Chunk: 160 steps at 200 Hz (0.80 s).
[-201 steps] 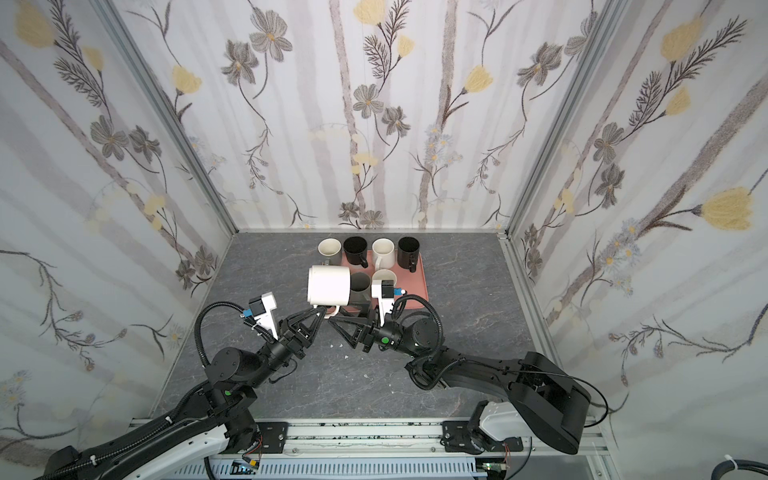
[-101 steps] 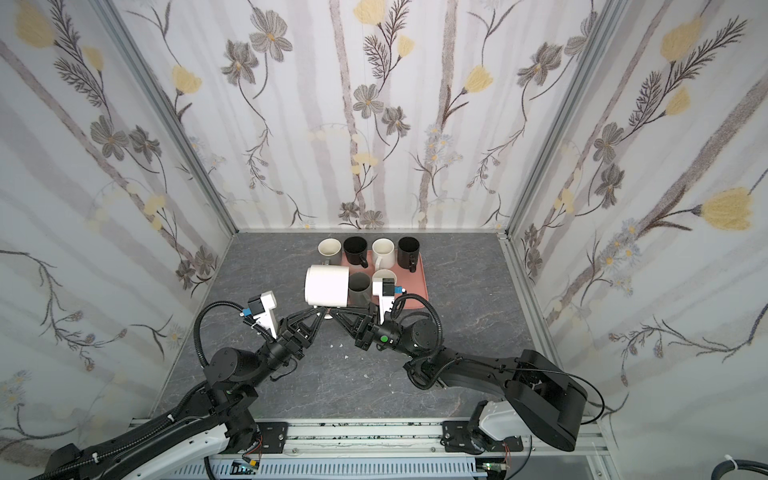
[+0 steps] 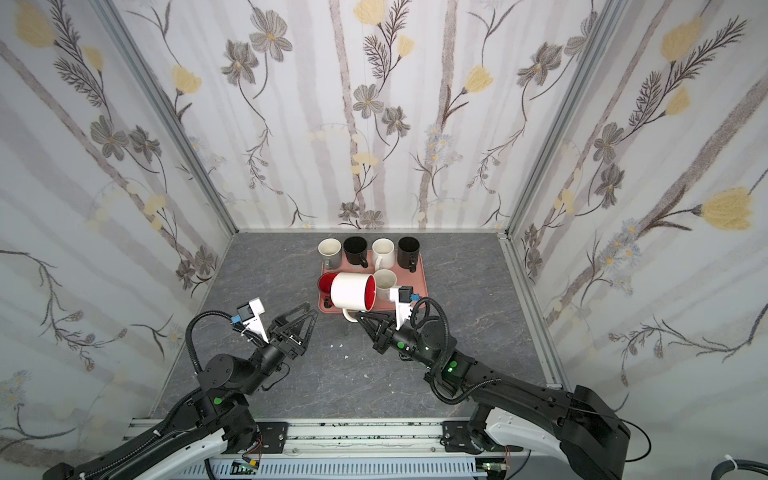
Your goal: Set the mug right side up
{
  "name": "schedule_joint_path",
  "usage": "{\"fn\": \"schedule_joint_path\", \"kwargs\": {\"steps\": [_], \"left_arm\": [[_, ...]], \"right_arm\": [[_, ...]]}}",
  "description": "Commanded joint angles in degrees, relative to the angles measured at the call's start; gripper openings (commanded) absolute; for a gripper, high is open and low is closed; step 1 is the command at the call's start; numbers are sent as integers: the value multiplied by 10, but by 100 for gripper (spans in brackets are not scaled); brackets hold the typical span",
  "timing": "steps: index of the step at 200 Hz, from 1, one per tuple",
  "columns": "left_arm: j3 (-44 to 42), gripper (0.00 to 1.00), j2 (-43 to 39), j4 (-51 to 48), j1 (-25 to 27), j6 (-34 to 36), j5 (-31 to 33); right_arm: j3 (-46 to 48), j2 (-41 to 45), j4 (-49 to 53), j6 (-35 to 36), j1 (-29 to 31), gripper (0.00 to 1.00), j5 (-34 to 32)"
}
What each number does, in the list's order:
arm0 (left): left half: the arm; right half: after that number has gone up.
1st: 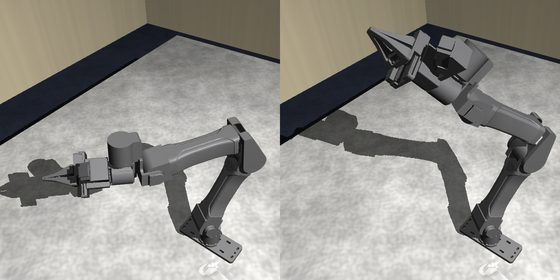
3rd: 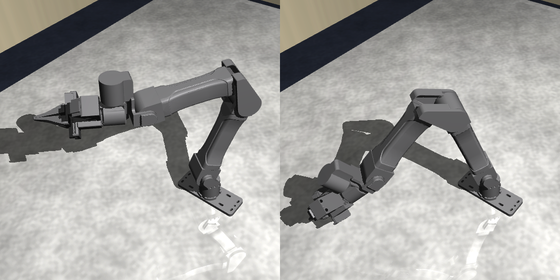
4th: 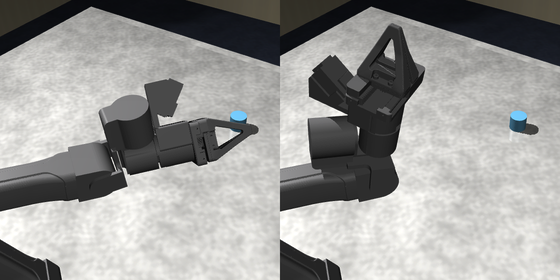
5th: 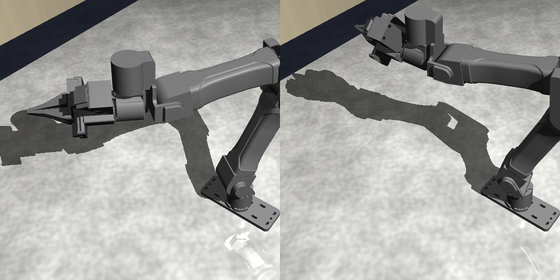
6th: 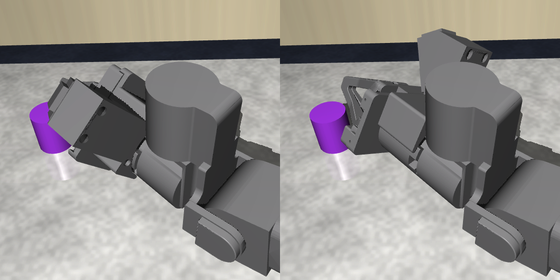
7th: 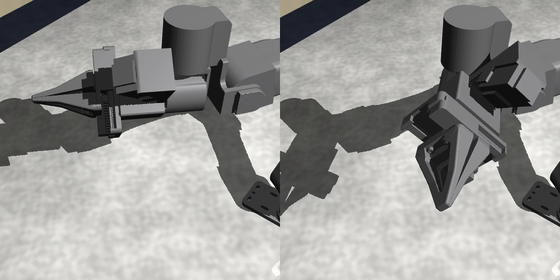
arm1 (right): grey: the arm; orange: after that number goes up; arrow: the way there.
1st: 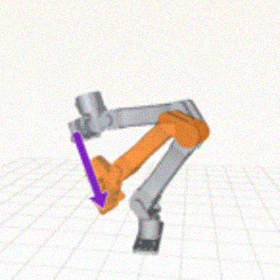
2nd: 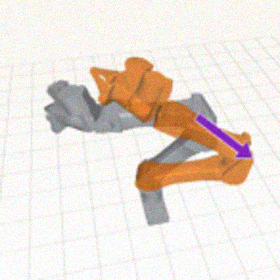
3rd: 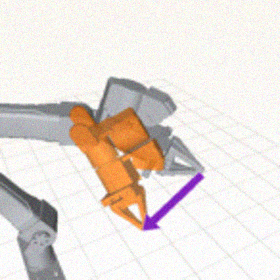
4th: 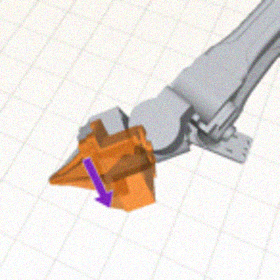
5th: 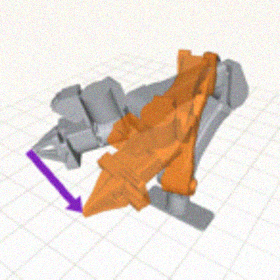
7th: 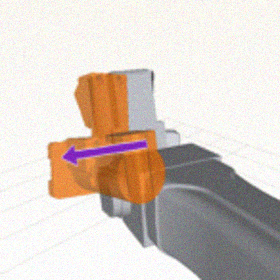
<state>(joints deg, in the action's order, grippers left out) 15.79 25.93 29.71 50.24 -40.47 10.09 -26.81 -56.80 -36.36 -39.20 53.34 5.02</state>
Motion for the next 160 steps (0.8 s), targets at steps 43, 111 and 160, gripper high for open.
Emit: {"fn": "schedule_joint_path", "kwargs": {"steps": [43, 111, 160], "left_arm": [[-19, 100, -36, -187, 0, -5, 118], [-39, 100, -87, -227, -1, -23, 132], [-36, 100, -95, -238, -1, -25, 132]], "right_arm": [[-46, 52, 353, 63, -135, 0, -103], [-153, -105, 453, 182, -236, 0, -151], [-272, -261, 494, 232, -262, 0, -163]]}}
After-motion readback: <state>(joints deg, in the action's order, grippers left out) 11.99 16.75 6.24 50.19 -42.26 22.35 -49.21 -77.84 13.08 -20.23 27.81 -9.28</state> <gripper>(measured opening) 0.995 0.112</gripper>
